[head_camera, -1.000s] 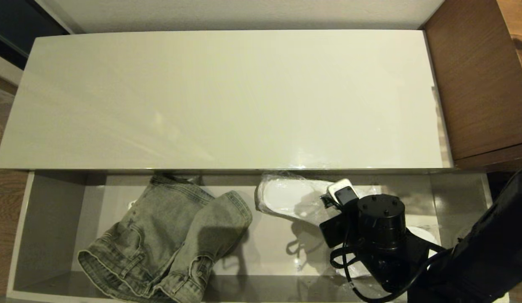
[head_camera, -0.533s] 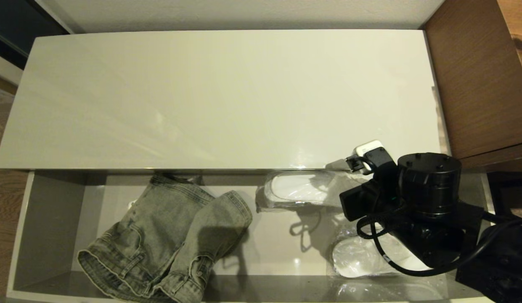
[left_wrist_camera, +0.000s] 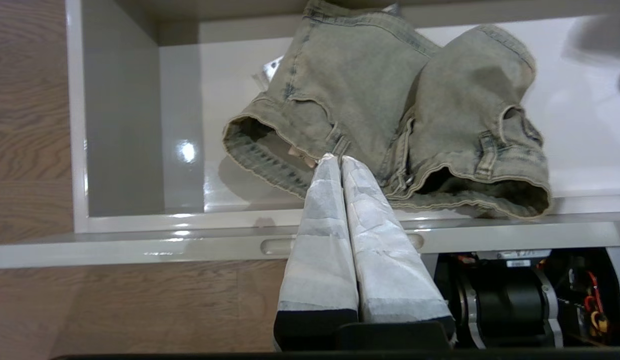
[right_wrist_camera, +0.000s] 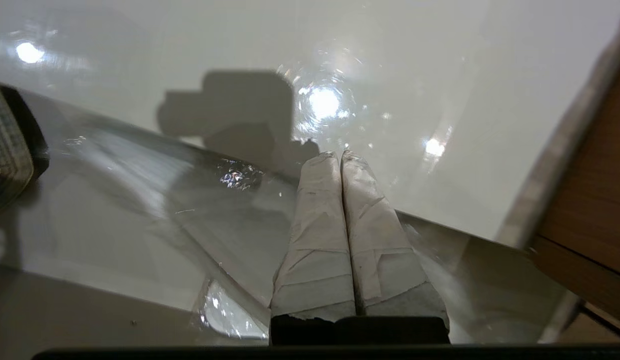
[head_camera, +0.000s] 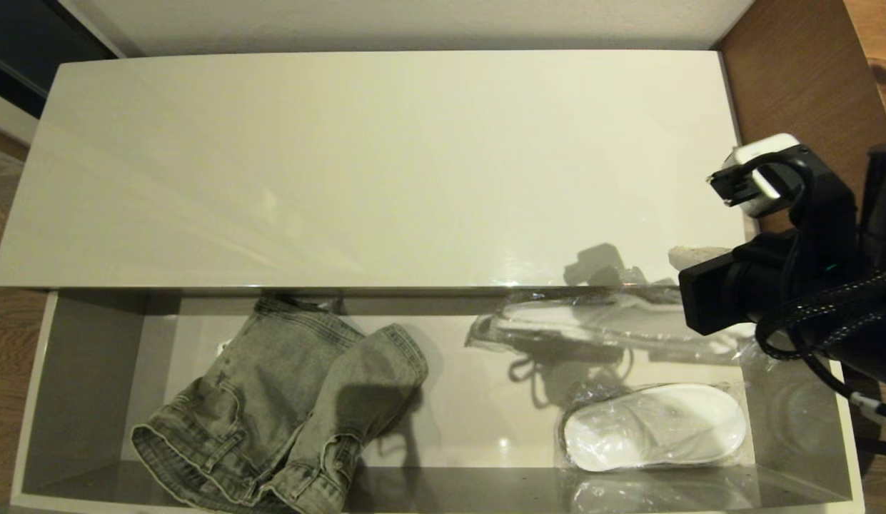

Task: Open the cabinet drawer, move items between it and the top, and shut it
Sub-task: Take out the disposable slippers from the drawer

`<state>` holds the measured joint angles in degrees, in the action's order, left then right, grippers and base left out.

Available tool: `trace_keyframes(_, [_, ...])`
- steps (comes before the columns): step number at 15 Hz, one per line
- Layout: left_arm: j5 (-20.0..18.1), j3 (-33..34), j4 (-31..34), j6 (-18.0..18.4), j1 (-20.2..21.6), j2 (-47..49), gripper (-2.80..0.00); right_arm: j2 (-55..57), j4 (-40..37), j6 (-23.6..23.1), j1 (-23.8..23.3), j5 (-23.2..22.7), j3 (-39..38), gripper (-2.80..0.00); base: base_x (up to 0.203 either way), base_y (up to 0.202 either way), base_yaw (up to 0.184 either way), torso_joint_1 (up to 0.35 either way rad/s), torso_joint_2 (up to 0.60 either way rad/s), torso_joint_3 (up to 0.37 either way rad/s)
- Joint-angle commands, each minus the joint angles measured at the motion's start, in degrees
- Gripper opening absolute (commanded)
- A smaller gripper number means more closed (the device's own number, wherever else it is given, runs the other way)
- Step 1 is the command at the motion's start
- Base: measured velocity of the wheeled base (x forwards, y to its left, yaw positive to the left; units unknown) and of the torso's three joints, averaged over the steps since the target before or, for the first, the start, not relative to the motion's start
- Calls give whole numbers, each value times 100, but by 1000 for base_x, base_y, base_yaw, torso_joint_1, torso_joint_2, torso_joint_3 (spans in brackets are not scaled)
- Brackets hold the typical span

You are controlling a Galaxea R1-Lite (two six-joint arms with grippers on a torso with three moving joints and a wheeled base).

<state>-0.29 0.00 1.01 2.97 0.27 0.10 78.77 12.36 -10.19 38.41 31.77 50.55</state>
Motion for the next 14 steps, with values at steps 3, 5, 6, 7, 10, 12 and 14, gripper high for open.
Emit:
trace_keyframes(3, [3,0,4,1,8,-1,-280,-717,-1015,-17,80,181,740,-280,0,0,0,0,0,0])
trace_keyframes(5, [3,0,4,1,8,-1,-280,-885,-1551,-11,79,213,1057,-280,0,0,0,0,0,0])
trace_keyframes(6, [3,0,4,1,8,-1,-280,-937,-1618,4,83,224,1027,-280,0,0,0,0,0,0])
trace_keyframes(7, [-6,0,4,1,8,-1,-280,-1021,-1665,35,86,291,878,-280,0,0,0,0,0,0])
trace_keyframes(10, [1,0,4,1,8,-1,-280,-1120,-1839,45,99,290,446,-280,0,0,0,0,0,0])
trace_keyframes(12, [-6,0,4,1,8,-1,-280,-1003,-1870,64,245,109,-14,-280,0,0,0,0,0,0])
trace_keyframes(14, [3,0,4,1,8,-1,-280,-686,-1808,236,511,-46,-416,-280,0,0,0,0,0,0])
